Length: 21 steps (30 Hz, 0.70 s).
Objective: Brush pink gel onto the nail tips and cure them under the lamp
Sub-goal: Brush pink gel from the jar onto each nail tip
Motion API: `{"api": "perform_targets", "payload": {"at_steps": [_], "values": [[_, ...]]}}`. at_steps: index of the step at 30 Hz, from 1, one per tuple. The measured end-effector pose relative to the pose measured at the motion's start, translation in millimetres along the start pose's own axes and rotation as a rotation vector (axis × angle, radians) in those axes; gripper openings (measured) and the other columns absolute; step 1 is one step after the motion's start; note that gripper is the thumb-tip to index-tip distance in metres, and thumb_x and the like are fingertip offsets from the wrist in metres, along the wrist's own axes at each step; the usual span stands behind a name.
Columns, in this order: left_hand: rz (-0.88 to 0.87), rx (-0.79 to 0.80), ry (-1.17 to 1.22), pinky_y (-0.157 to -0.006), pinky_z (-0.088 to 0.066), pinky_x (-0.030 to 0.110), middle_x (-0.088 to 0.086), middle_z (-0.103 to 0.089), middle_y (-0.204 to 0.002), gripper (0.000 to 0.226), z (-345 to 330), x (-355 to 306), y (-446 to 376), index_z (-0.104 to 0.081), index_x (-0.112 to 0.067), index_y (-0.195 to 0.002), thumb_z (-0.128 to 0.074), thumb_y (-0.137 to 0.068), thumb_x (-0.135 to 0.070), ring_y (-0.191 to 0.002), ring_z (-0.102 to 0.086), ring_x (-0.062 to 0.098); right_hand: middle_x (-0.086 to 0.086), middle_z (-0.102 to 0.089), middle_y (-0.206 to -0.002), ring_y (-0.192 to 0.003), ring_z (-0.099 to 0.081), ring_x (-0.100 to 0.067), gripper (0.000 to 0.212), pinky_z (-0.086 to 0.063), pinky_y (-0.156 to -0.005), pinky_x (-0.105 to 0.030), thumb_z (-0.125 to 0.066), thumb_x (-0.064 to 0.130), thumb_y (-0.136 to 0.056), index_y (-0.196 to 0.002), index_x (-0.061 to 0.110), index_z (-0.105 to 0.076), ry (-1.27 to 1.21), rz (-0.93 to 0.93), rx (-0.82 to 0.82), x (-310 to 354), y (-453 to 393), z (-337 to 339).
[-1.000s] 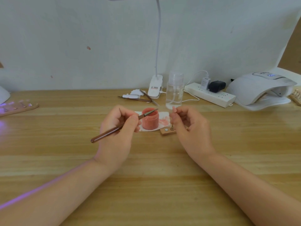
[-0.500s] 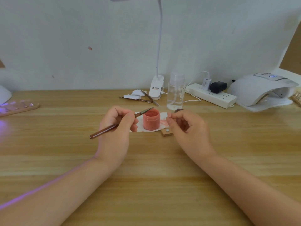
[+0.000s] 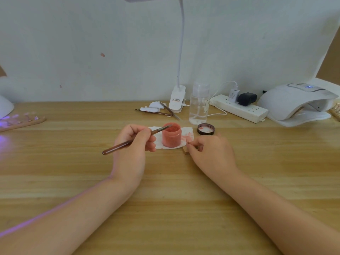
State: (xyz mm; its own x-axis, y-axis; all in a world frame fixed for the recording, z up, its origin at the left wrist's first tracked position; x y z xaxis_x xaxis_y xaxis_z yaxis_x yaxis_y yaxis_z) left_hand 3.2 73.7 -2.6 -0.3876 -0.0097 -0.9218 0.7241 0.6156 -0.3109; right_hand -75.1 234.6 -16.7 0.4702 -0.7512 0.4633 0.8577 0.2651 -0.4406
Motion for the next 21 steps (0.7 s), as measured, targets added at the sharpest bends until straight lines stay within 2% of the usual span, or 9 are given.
{"api": "perform_targets", "payload": {"at_steps": [4, 7, 8, 10, 12, 14, 16, 18, 21], "values": [[0.003, -0.001, 0.002, -0.057, -0.049, 0.028, 0.001, -0.063, -0.06, 0.023, 0, 0, 0, -0.057, -0.01, -0.071, -0.052, -0.09, 0.0, -0.053, -0.055, 0.016, 0.011, -0.044, -0.053, -0.057, -0.035, -0.008, 0.023, -0.029, -0.057, -0.024, -0.056, 0.042, -0.09, -0.083, 0.027, -0.071, 0.052, 0.002, 0.034, 2, 0, 1], [0.0, 0.004, -0.002, -0.058, -0.049, 0.028, 0.001, -0.063, -0.061, 0.022, 0, -1, 0, -0.058, -0.01, -0.072, -0.052, -0.091, 0.0, -0.054, -0.056, 0.016, 0.009, -0.046, -0.06, -0.068, -0.042, -0.015, 0.029, -0.043, -0.071, -0.03, -0.051, 0.048, -0.091, -0.089, 0.028, -0.071, 0.149, 0.012, 0.087, 3, 1, 3], [0.001, 0.003, -0.001, -0.058, -0.049, 0.028, 0.0, -0.063, -0.06, 0.022, 0, -1, 0, -0.057, -0.01, -0.072, -0.052, -0.091, -0.001, -0.054, -0.056, 0.015, 0.009, -0.048, -0.063, -0.072, -0.046, -0.016, 0.03, -0.044, -0.071, -0.03, -0.05, 0.05, -0.091, -0.09, 0.029, -0.071, 0.173, 0.017, 0.099, 4, 2, 5], [0.003, -0.003, 0.001, -0.058, -0.049, 0.027, 0.001, -0.063, -0.06, 0.022, 1, -1, 0, -0.057, -0.01, -0.072, -0.052, -0.091, -0.001, -0.054, -0.056, 0.015, 0.01, -0.052, -0.066, -0.076, -0.051, -0.015, 0.032, -0.039, -0.058, -0.027, -0.05, 0.053, -0.089, -0.087, 0.029, -0.071, 0.189, 0.02, 0.094, 5, 3, 11], [0.001, -0.004, 0.001, -0.059, -0.049, 0.028, 0.001, -0.063, -0.061, 0.023, 2, -1, -1, -0.058, -0.011, -0.071, -0.053, -0.091, -0.002, -0.054, -0.056, 0.016, 0.009, -0.058, -0.066, -0.068, -0.053, -0.011, 0.04, -0.039, -0.051, -0.023, -0.052, 0.059, -0.084, -0.076, 0.025, -0.071, 0.17, -0.008, 0.063, 5, 0, 25], [-0.004, -0.005, 0.003, -0.06, -0.048, 0.029, 0.002, -0.063, -0.062, 0.022, 2, -1, -2, -0.058, -0.012, -0.071, -0.053, -0.091, -0.002, -0.055, -0.056, 0.016, 0.002, -0.064, -0.066, -0.065, -0.057, -0.013, 0.049, -0.045, -0.055, -0.026, -0.054, 0.063, -0.079, -0.068, 0.018, -0.069, 0.181, -0.055, 0.033, -1, -10, 44], [-0.004, -0.006, 0.007, -0.06, -0.048, 0.028, 0.003, -0.063, -0.063, 0.022, 3, 0, -2, -0.058, -0.011, -0.072, -0.053, -0.091, -0.002, -0.055, -0.056, 0.017, -0.006, -0.068, -0.073, -0.07, -0.062, -0.018, 0.056, -0.05, -0.06, -0.029, -0.057, 0.064, -0.074, -0.073, 0.01, -0.069, 0.254, -0.125, 0.039, -16, -23, 67], [-0.003, -0.004, 0.012, -0.059, -0.048, 0.027, 0.003, -0.063, -0.064, 0.022, 3, 1, -3, -0.058, -0.012, -0.072, -0.052, -0.091, -0.002, -0.055, -0.056, 0.017, -0.007, -0.069, -0.082, -0.077, -0.062, -0.017, 0.054, -0.05, -0.065, -0.03, -0.064, 0.061, -0.068, -0.081, 0.01, -0.07, 0.252, -0.228, 0.09, -39, -32, 85], [0.002, -0.007, 0.021, -0.057, -0.049, 0.025, 0.003, -0.063, -0.062, 0.024, 2, 2, -2, -0.058, -0.012, -0.071, -0.052, -0.091, -0.002, -0.055, -0.055, 0.017, 0.007, -0.06, -0.086, -0.078, -0.055, -0.008, 0.041, -0.042, -0.061, -0.027, -0.075, 0.055, -0.065, -0.086, 0.021, -0.065, 0.113, -0.317, 0.245, -68, -33, 89]]}}
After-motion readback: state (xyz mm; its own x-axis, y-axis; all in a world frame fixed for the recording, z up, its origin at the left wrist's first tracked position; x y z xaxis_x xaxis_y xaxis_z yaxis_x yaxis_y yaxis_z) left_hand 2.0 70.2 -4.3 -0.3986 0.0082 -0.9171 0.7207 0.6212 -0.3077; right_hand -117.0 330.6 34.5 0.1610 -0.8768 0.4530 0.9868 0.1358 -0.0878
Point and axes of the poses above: each hand's wrist, its own y-axis away from the middle knuckle, its own z-axis out of the back of the hand, x = y × z, the point moved 1 cm from there along -y, towards the middle knuckle
